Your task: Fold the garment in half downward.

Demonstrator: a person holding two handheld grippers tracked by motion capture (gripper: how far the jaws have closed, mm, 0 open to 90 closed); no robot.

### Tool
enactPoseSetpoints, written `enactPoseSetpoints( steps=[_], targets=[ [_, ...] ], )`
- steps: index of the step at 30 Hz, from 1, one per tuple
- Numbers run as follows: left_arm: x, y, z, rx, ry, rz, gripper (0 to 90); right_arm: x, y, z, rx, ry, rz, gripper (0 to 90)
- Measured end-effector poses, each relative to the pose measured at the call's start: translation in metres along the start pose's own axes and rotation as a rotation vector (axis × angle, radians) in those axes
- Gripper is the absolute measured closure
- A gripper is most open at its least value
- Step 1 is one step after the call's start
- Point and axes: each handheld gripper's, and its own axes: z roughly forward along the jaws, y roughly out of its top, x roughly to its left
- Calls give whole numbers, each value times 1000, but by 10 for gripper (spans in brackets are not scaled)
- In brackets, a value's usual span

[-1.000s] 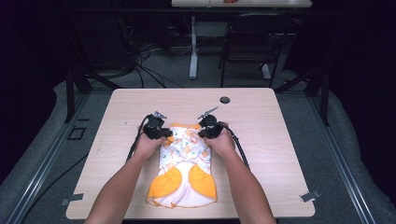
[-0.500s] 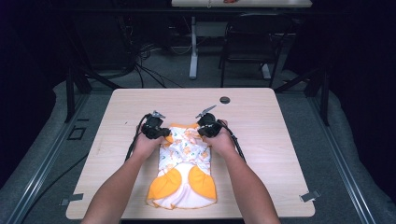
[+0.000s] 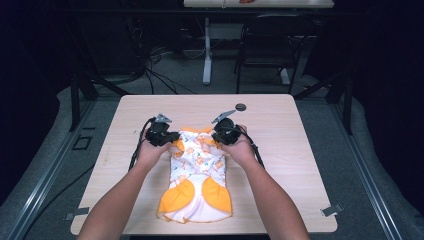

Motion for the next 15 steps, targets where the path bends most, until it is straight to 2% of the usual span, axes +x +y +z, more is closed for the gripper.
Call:
enactPoseSetpoints(
  steps=[7, 15],
  targets=[
    [-1, 6, -11, -23, 4, 16, 852, -3, 1, -12, -35, -20, 1, 887],
    [-3, 12, -19, -41, 12, 31, 852, 0, 5, -22, -70, -40, -29, 887]
  ],
)
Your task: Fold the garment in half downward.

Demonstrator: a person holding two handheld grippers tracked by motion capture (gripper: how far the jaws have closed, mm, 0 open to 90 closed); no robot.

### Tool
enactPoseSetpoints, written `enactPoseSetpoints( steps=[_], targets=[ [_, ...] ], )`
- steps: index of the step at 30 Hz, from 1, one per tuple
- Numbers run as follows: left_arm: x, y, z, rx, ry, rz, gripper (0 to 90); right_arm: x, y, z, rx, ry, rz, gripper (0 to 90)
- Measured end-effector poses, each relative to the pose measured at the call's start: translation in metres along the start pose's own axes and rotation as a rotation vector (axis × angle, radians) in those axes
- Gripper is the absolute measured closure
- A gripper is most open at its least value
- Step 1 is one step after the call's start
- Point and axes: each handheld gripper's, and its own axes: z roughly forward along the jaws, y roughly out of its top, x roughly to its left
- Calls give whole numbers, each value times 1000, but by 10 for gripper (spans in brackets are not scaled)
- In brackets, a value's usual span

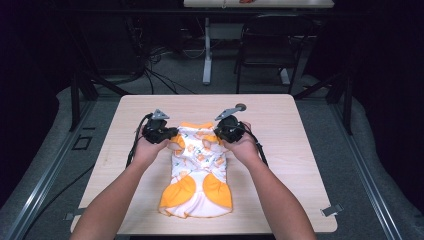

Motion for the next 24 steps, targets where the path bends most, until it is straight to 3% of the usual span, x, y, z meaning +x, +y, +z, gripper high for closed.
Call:
enactPoseSetpoints(
  steps=[17, 20, 24],
  targets=[
    [-2, 23, -28, -75, 54, 47, 852, 10, 27, -25, -41, -81, -136, 887],
    [-2, 29, -34, -105, 71, 51, 852, 9, 31, -29, -69, -88, -131, 887],
    [-5, 29, -35, -108, 73, 66, 852, 9, 32, -33, -91, -87, -124, 887]
  ],
)
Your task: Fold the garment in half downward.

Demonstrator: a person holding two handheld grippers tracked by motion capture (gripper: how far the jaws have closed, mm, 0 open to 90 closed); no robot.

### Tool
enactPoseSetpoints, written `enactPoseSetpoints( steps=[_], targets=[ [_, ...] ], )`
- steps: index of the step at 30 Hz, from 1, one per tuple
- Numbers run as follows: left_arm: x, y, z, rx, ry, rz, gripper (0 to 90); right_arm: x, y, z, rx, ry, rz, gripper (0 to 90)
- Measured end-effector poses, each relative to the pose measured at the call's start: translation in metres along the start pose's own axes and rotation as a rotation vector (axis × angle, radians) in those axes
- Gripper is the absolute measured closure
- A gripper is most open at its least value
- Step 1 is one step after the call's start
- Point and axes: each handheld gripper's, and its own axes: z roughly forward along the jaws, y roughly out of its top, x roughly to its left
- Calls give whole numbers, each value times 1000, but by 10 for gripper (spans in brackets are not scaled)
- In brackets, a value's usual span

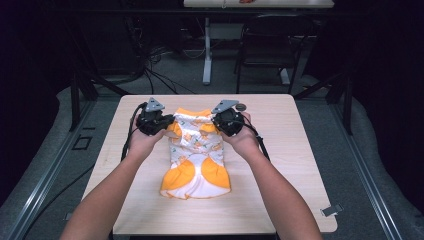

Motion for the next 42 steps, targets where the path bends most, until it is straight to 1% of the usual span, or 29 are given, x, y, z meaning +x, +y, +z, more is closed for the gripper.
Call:
enactPoseSetpoints(
  steps=[1, 2, 3, 4, 7, 9, 12, 13, 14, 15, 18, 19, 22, 23, 24, 26, 27, 28, 30, 31, 32, 34, 35, 36, 37, 39, 40, 41, 42],
  targets=[
    [-2, -2, 0, 0, -2, 3, 852, 1, -1, 0, 0, -3, -5, 887],
    [-5, -7, 2, 10, -11, 14, 852, 3, -7, 1, 15, 4, -17, 887],
    [-5, -7, 2, 10, -11, 14, 852, 3, -7, 1, 15, 4, -17, 887],
    [-8, -13, 3, 12, -21, 13, 852, 5, -13, 2, 25, 9, -21, 886],
    [-12, -18, 3, 18, -35, 22, 852, 8, -21, 2, 24, 23, -15, 886],
    [-15, -21, 1, 14, -48, 24, 852, 9, -24, 1, 21, 24, -26, 886],
    [-17, -25, -1, 16, -56, 25, 852, 11, -30, -3, 11, 45, -16, 886],
    [-20, -29, -3, 15, -65, 29, 852, 12, -32, -4, 12, 50, -16, 885],
    [-20, -29, -3, 15, -65, 29, 852, 13, -34, -5, 15, 58, -19, 886],
    [-22, -33, -6, 12, -79, 30, 852, 14, -35, -5, 16, 59, -28, 885],
    [-25, -37, -9, 11, -86, 36, 852, 18, -37, -7, 17, 63, -39, 885],
    [-27, -41, -12, 9, -96, 36, 852, 20, -39, -9, 14, 78, -32, 885],
    [-29, -45, -13, 14, -105, 41, 852, 24, -43, -9, 31, 90, -27, 885],
    [-32, -50, -14, 18, -112, 43, 851, 26, -45, -9, 41, 94, -26, 885],
    [-32, -50, -14, 18, -112, 43, 851, 26, -45, -9, 41, 94, -26, 885],
    [-34, -55, -15, 20, -114, 47, 851, 30, -47, -10, 49, 99, -34, 885],
    [-35, -59, -16, 17, -118, 47, 851, 31, -49, -11, 40, 103, -24, 885],
    [-36, -64, -17, 21, -125, 43, 851, 36, -52, -12, 44, 111, -17, 885],
    [-36, -67, -18, 25, -129, 44, 851, 41, -55, -14, 54, 121, -39, 884],
    [-38, -73, -18, 29, -130, 44, 850, 44, -57, -15, 48, 123, -41, 884],
    [-39, -75, -19, 29, -133, 42, 850, 45, -59, -17, 39, 134, -35, 884],
    [-40, -78, -19, 31, -137, 42, 850, 47, -60, -17, 43, 137, -36, 884],
    [-42, -81, -20, 34, -147, 42, 849, 52, -63, -18, 55, 140, -50, 883],
    [-42, -81, -20, 34, -147, 42, 849, 52, -63, -18, 55, 140, -50, 883],
    [-44, -84, -21, 35, -151, 45, 849, 55, -66, -20, 48, 142, -49, 882],
    [-47, -91, -24, 34, -167, 37, 848, 56, -69, -20, 48, 153, -23, 881],
    [-49, -93, -25, 32, -173, 29, 848, 57, -72, -19, 52, 160, -23, 881],
    [-49, -93, -25, 32, -173, 29, 847, 59, -75, -18, 49, 161, -12, 880],
    [-52, -100, -25, 43, -187, 32, 846, 60, -78, -18, 51, 166, -2, 879]
  ],
)
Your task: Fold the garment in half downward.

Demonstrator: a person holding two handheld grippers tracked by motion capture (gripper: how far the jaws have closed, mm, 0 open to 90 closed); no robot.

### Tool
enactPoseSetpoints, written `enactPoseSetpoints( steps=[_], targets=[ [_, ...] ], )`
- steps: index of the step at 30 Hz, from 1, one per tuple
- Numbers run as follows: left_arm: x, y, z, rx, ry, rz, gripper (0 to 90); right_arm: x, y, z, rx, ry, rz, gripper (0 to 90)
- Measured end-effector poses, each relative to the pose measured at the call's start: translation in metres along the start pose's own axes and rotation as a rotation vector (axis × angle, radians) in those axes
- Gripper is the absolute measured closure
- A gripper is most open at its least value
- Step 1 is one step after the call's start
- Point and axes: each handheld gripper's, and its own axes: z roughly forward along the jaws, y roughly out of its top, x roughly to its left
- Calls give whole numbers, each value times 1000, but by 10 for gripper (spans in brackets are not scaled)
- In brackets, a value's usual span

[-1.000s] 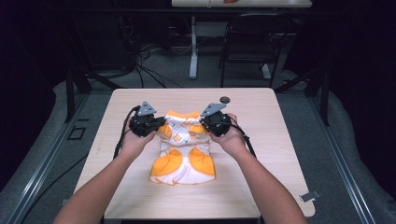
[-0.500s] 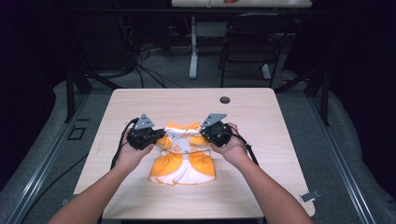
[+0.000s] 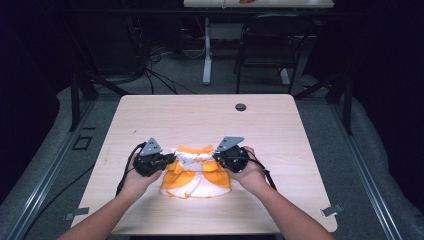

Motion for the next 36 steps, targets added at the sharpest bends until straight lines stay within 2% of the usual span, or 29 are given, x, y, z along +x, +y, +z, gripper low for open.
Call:
enactPoseSetpoints(
  steps=[5, 9, 11, 13, 16, 18, 22, 25, 27, 30, 32, 36],
  targets=[
    [-8, -13, 2, 23, -31, -7, 838, 6, -11, 3, 2, 24, 22, 868],
    [-12, -18, -1, 18, -50, -25, 815, 10, -17, -1, -3, 47, 41, 824],
    [-11, -18, -4, 14, -60, -36, 802, 10, -17, -3, 6, 50, 40, 808],
    [-9, -14, -11, -5, -68, -53, 773, 9, -18, -9, -13, 60, 63, 728],
    [-5, -6, -18, -31, -66, -58, 732, 5, -16, -17, -51, 70, 97, 701],
    [-3, -4, -19, -42, -63, -60, 721, 1, -14, -20, -72, 67, 120, 714],
    [6, 7, -16, -35, -25, -66, 819, -6, -12, -17, -64, 29, 135, 837],
    [12, 7, -7, -18, -21, -90, 893, -9, -9, -9, -62, 34, 142, 883],
    [15, 6, -1, -1, -19, -93, 897, -10, -7, -4, -61, 40, 146, 891],
    [16, 5, 3, 12, -22, -93, 898, -11, -6, 1, -53, 47, 144, 894],
    [15, 4, 5, 12, -35, -99, 898, -10, -5, 6, -54, 58, 148, 894],
    [7, 0, 3, 20, -78, -81, 898, -6, -5, 8, -44, 97, 131, 894]
  ],
)
